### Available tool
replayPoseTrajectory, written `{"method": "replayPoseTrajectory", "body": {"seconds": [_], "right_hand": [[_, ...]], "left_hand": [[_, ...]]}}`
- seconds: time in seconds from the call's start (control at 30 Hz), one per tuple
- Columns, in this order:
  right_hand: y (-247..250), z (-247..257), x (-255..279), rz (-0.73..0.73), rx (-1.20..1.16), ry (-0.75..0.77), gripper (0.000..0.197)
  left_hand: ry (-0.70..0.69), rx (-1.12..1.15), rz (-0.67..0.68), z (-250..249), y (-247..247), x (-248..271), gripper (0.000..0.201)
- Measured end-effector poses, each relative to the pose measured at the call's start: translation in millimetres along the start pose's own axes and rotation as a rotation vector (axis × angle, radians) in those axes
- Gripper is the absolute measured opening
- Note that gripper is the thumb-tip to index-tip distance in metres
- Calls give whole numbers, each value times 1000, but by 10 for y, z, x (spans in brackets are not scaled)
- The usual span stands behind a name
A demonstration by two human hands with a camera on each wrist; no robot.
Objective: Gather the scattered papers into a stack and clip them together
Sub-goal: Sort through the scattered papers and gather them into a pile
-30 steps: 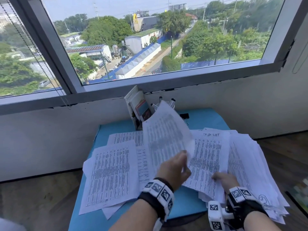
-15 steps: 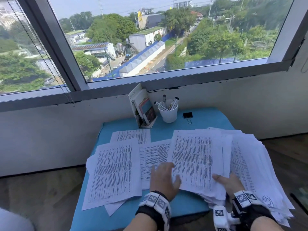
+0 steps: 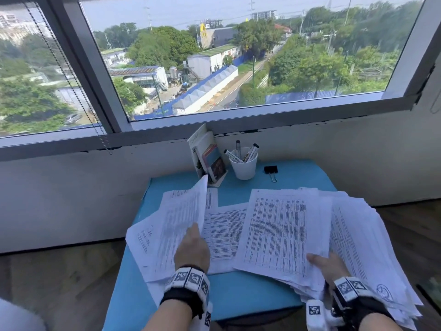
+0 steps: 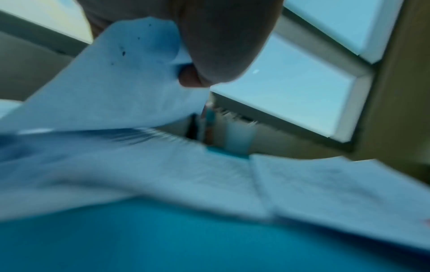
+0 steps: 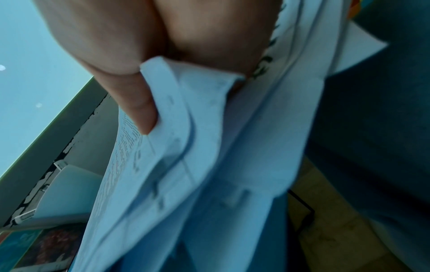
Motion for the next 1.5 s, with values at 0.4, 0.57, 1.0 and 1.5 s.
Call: {"method": "replayPoseTrajectory", "body": {"seconds": [0.4,0.57,1.0,1.5], "right_hand": [[-118,128,134,121,-170,14,74],[-102,-134,-24,189,-338,-109,87],[-146,128,170,144,-57,95,44],[-74,-18,61,75,1,-16,34]], "left_hand": [[-687,11,392,-2035,-789,1082,53],[-726,228,446,-1852,-769,1024,59],[280,-208,313,466,-662,-11,93],[503,1481,-250,534,76,-42,51]]}}
Point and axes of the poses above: each hand's wrist, its own x-axis away from the middle knuckle, its own y-axis out of the back of the hand, z = x × y, the point moved 8 cm from there along -x, towards the middle knuckle, and after that the axes turned 15 degrees about -x, right-handed, at the moved point
